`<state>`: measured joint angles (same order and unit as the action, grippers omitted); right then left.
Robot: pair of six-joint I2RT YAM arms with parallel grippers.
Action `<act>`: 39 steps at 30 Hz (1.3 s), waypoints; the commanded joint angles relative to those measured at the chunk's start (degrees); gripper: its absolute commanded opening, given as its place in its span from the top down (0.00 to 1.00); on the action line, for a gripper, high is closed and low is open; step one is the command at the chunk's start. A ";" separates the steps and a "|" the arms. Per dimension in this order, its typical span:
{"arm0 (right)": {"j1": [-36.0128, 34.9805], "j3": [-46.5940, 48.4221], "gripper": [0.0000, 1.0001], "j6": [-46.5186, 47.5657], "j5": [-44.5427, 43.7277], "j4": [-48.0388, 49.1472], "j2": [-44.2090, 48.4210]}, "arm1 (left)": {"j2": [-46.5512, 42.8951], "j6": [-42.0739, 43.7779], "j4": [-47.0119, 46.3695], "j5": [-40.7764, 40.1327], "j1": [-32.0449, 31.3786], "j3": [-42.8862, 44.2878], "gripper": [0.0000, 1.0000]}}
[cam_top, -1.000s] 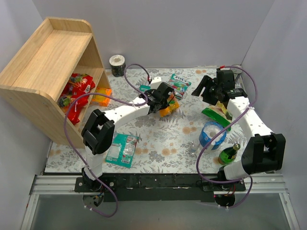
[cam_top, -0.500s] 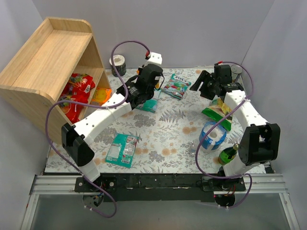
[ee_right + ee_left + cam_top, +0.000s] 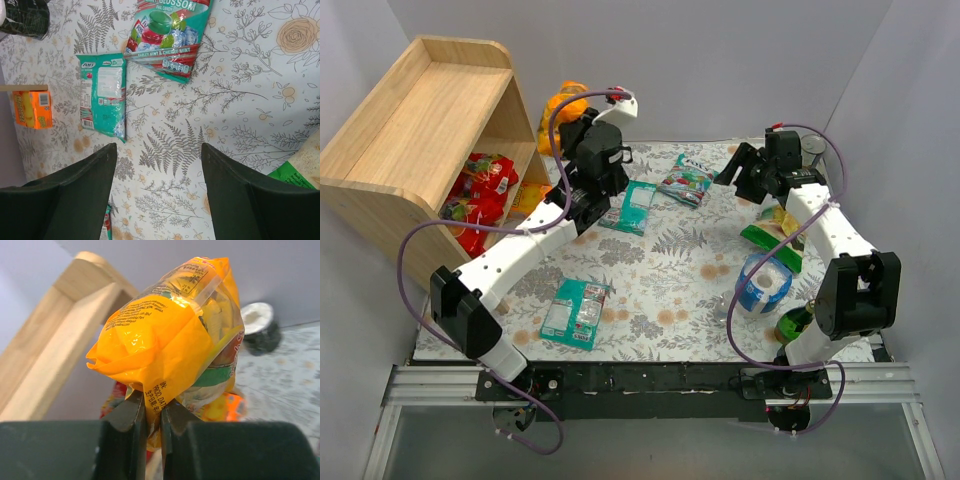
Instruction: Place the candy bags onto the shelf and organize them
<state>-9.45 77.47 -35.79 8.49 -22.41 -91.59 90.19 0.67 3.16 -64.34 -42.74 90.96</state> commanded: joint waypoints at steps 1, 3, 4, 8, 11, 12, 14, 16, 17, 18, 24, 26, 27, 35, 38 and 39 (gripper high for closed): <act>-0.04 2.25 0.25 0.02 1.44 2.46 -0.43 | -3.36 25.32 -29.83 -6.50 3.89 -1.57 1.00; 0.05 2.33 0.25 0.02 1.62 2.73 -0.52 | -3.18 31.31 -33.20 -5.28 5.29 -2.53 1.00; -0.04 2.51 0.25 0.11 1.62 2.64 -0.69 | -3.18 32.54 -35.31 -5.01 5.73 -2.71 1.00; 0.14 3.47 0.25 0.46 1.53 1.94 -1.13 | -3.97 35.89 -36.03 -3.52 7.58 -4.38 1.00; 0.14 3.83 0.25 0.46 1.62 1.67 -1.22 | -4.85 38.27 -37.61 -2.38 8.46 -7.54 1.00; 0.05 3.74 0.25 0.46 1.62 1.50 -1.22 | -5.11 38.79 -37.61 -2.03 8.55 -8.16 1.00; 0.05 3.56 0.25 0.46 1.62 1.50 -1.13 | -5.29 38.97 -37.61 -1.58 8.64 -9.04 1.00; 0.05 3.21 0.25 0.55 1.70 1.58 -1.05 | -5.20 38.80 -37.35 -1.41 8.64 -9.57 1.00; 0.14 2.95 0.25 0.55 1.70 1.67 -0.96 | -5.20 38.54 -36.91 -1.06 8.64 -10.09 1.00; 0.14 2.60 0.25 0.46 1.79 1.76 -0.78 | -5.38 38.45 -36.56 -0.71 8.64 -10.53 1.00; 0.05 1.81 0.25 0.11 1.88 2.55 -0.69 | -5.47 39.41 -33.57 1.05 9.25 -13.35 1.00; 0.14 1.72 0.25 -0.07 2.05 2.90 -0.78 | -5.29 40.02 -33.30 1.40 10.13 -14.14 1.00; 0.22 1.72 0.25 -0.07 2.14 2.90 -0.78 | -5.12 40.03 -32.87 1.67 10.48 -14.75 1.00; 0.75 1.72 0.25 -0.42 3.20 3.26 -0.96 | -3.45 38.97 -32.69 3.86 14.78 -14.93 1.00; 1.01 1.63 0.25 -0.60 3.90 3.34 -0.87 | -1.43 41.77 -36.80 4.57 16.80 -14.41 1.00; 1.10 1.63 0.25 -0.60 3.90 3.26 -0.61 | -0.29 43.26 -38.21 4.74 17.34 -14.23 1.00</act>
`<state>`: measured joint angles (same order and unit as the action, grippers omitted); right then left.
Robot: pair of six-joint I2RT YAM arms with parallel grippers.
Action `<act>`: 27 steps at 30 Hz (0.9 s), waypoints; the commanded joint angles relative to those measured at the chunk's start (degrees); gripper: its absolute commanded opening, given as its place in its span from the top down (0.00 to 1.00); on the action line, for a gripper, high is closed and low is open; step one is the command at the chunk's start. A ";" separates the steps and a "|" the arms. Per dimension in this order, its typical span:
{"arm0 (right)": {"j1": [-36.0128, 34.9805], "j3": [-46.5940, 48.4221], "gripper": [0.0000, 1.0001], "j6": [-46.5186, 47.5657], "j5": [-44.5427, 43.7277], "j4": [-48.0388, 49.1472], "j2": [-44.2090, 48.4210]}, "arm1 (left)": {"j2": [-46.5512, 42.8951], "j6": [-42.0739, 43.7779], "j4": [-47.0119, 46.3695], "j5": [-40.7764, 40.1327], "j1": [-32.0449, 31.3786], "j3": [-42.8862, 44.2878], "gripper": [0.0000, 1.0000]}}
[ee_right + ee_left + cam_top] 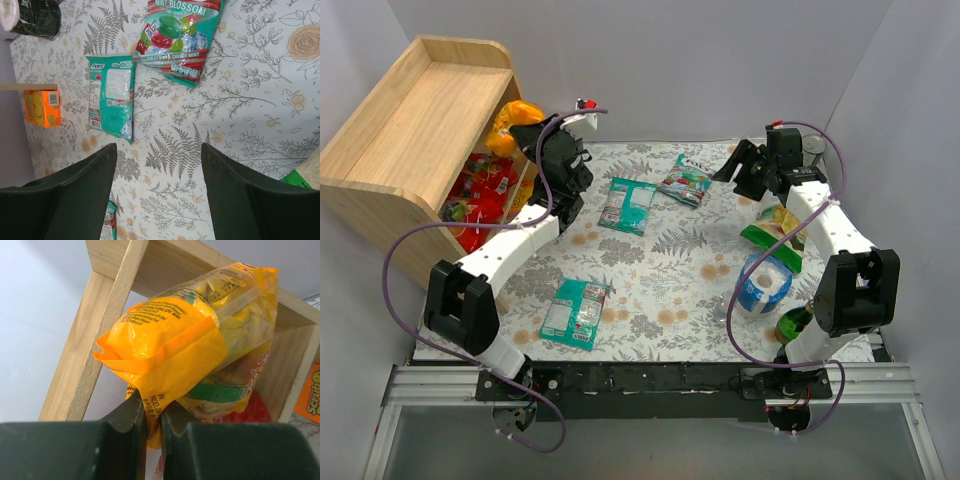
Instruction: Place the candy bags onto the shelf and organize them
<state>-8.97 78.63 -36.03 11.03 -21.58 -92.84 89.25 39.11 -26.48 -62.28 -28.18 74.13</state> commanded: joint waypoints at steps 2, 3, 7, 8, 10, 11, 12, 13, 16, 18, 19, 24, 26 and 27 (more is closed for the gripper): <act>0.89 0.21 0.25 -0.27 1.37 2.51 1.08 | 1.88 7.11 -12.26 3.83 3.83 2.08 1.00; 1.06 -0.49 0.25 -0.27 1.28 2.60 1.51 | 2.32 7.38 -12.80 4.10 4.19 2.07 1.00; 2.20 -2.69 0.25 -0.53 2.15 3.65 2.83 | 4.87 7.99 -15.96 3.57 5.94 2.07 1.00; 2.47 -3.04 0.25 -0.53 2.24 3.74 3.19 | 5.14 8.69 -17.19 3.48 6.12 1.99 1.00; 2.82 -3.48 0.25 -0.53 2.51 3.92 3.36 | 5.67 9.66 -20.01 3.57 6.56 2.07 1.00; 2.82 -3.57 0.25 -0.62 2.68 3.83 3.36 | 6.28 10.19 -20.62 3.66 6.65 2.33 1.00; 2.99 -3.48 0.25 -0.62 3.03 4.00 3.28 | 6.72 10.37 -22.02 3.57 6.65 3.21 1.00; 3.08 -3.22 0.25 -0.53 3.21 3.92 3.28 | 7.07 10.89 -22.82 3.57 6.74 3.56 1.00; 3.17 -2.43 0.25 -0.62 3.74 3.57 2.75 | 8.39 12.74 -25.46 4.10 7.09 4.62 1.00; 3.26 -2.08 0.25 -0.71 3.83 3.48 2.49 | 8.74 12.83 -25.64 4.36 7.70 4.71 1.00; 3.17 -1.99 0.25 -0.71 4.00 3.39 2.40 | 8.75 12.83 -25.73 4.36 8.14 4.62 1.00; 3.44 -2.17 0.25 -0.88 4.27 3.48 2.40 | 9.01 11.43 -25.64 3.40 10.43 3.22 1.00; 3.61 -2.25 0.25 -0.88 4.27 3.57 2.40 | 9.10 10.20 -23.98 2.34 11.39 3.48 1.00; 3.61 -2.25 0.25 -0.88 4.27 3.74 2.40 | 9.01 9.50 -23.88 2.17 11.57 3.39 1.00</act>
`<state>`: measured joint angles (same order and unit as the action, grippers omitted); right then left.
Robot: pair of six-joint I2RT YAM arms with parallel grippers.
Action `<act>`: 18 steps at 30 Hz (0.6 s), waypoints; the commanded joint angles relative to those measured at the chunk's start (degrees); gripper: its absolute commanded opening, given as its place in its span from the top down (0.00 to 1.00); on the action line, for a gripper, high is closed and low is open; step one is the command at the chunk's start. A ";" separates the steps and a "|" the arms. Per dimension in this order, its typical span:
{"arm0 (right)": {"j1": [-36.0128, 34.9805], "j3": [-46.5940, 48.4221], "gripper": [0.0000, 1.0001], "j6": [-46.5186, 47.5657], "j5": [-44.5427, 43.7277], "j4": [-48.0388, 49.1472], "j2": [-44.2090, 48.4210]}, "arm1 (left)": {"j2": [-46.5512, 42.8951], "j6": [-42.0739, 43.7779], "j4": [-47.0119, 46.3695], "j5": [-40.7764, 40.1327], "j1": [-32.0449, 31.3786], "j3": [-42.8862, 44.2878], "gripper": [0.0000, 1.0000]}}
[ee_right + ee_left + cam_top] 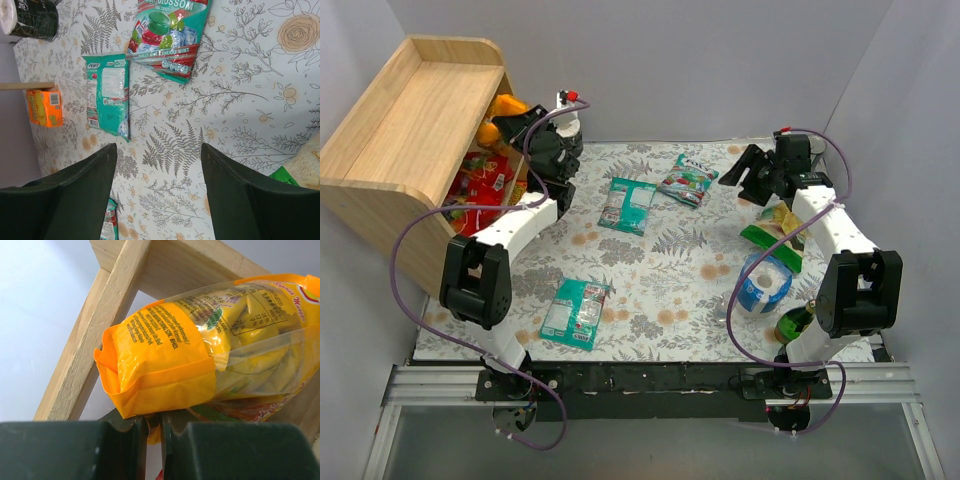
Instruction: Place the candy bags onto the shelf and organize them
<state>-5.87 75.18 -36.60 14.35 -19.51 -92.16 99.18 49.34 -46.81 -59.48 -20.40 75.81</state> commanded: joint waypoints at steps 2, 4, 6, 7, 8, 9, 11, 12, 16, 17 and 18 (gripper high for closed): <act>0.59 1.20 0.25 -0.49 1.03 1.67 1.55 | -0.91 -1.18 -3.64 -1.16 3.79 1.45 1.00; 0.68 1.37 0.25 -0.58 1.29 1.93 1.46 | -1.00 -1.35 -3.73 -1.60 3.79 1.27 1.00; 0.68 1.55 0.25 -0.67 1.30 1.93 1.19 | -1.44 -2.14 -2.77 -2.65 3.70 0.92 1.00; 0.68 1.64 0.25 -0.67 1.38 2.02 1.11 | -1.62 -3.01 -2.15 -3.18 3.70 0.57 1.00; 0.68 1.73 0.25 -0.67 1.73 2.37 0.84 | -1.88 -3.11 -1.71 -4.23 3.53 0.22 1.00; 0.68 1.99 0.25 -0.67 2.43 2.63 0.49 | -1.88 -3.29 -1.88 -5.19 3.44 0.21 1.00; 0.68 3.04 0.25 -0.93 2.87 2.46 -0.64 | -1.79 -2.77 -3.80 -6.52 3.18 0.21 1.00; 0.60 3.48 0.25 -0.93 3.57 2.37 -0.91 | -1.53 -2.06 -5.30 -7.74 3.00 0.39 1.00; 0.42 4.71 0.26 -1.28 4.02 2.63 -1.88 | -0.13 1.71 -12.33 -9.68 2.65 2.14 1.00; 0.42 4.63 0.26 -1.28 4.11 2.72 -1.97 | 0.92 4.77 -17.22 -9.95 2.65 2.76 1.00; 0.42 4.54 0.25 -1.28 4.19 2.63 -1.88 | 1.45 6.89 -20.14 -9.86 2.39 3.63 1.00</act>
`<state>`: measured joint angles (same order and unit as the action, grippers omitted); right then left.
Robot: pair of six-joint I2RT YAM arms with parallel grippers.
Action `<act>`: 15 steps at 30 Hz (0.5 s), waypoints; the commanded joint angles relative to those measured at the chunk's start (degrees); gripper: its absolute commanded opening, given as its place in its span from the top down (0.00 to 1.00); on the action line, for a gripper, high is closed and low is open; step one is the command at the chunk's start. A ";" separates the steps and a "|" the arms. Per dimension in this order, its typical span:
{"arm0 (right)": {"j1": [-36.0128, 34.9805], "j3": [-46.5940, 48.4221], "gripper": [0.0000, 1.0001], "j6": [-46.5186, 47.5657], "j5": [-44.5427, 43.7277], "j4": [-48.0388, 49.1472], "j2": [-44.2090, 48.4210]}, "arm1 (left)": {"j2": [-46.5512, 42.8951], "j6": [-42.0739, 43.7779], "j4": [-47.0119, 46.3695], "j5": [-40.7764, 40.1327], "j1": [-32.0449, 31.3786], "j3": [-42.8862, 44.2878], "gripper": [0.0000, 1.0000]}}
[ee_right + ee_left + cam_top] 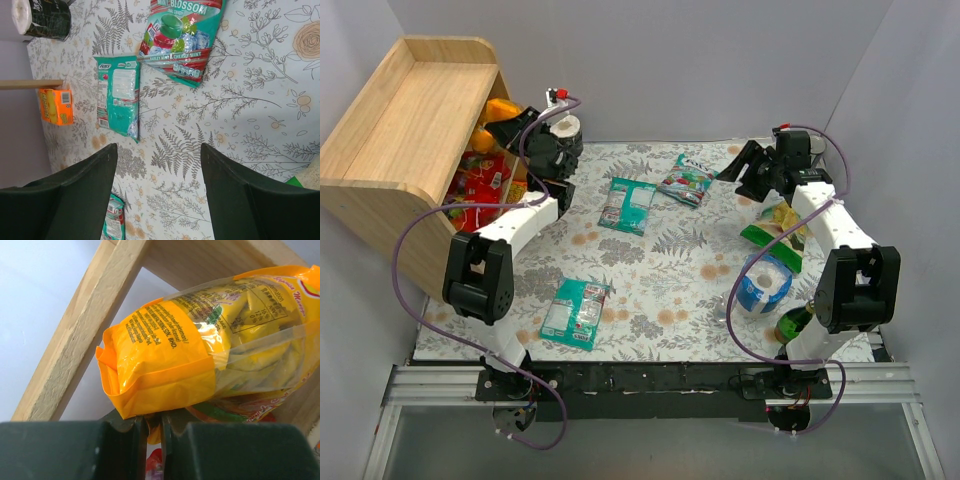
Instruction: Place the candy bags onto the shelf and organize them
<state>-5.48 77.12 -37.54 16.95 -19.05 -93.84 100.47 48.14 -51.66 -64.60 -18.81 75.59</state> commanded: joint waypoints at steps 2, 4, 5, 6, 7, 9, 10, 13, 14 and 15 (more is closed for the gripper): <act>0.03 1.98 0.25 -0.34 1.68 2.26 -0.11 | 0.87 11.17 -22.74 -4.05 0.62 4.30 1.00; 0.03 1.81 0.26 -0.34 1.59 2.44 0.24 | 1.40 14.78 -26.37 -2.39 0.44 4.13 1.00; 0.03 1.46 0.26 -0.25 1.51 2.44 0.33 | 1.40 15.66 -28.39 -1.77 0.53 3.78 1.00; -0.06 1.37 0.26 -0.25 1.59 2.61 0.41 | 1.31 16.63 -29.11 -1.41 0.53 3.60 1.00; 0.03 1.36 0.26 -0.08 1.59 2.61 0.59 | 1.14 16.64 -29.63 -1.23 0.53 3.68 1.00; 0.03 1.36 0.26 0.01 1.59 2.61 0.76 | 0.96 17.60 -30.86 -0.79 0.53 3.60 1.00; 0.03 1.36 0.26 0.10 1.59 2.53 0.68 | 0.44 18.04 -30.78 -0.62 0.53 3.34 1.00; 0.03 1.36 0.26 0.10 1.86 2.52 0.77 | -1.40 16.82 -27.72 -0.70 0.79 2.11 1.00; 0.03 1.28 0.26 0.10 2.12 2.52 0.77 | -1.93 16.46 -26.92 -0.70 0.96 0.54 1.00; 0.03 1.10 0.26 0.01 2.21 2.61 0.85 | -2.38 16.02 -26.05 -0.79 1.58 -0.52 1.00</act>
<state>-5.48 77.17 -37.54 17.89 -18.83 -93.91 104.14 63.11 -70.70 -67.05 -19.29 76.53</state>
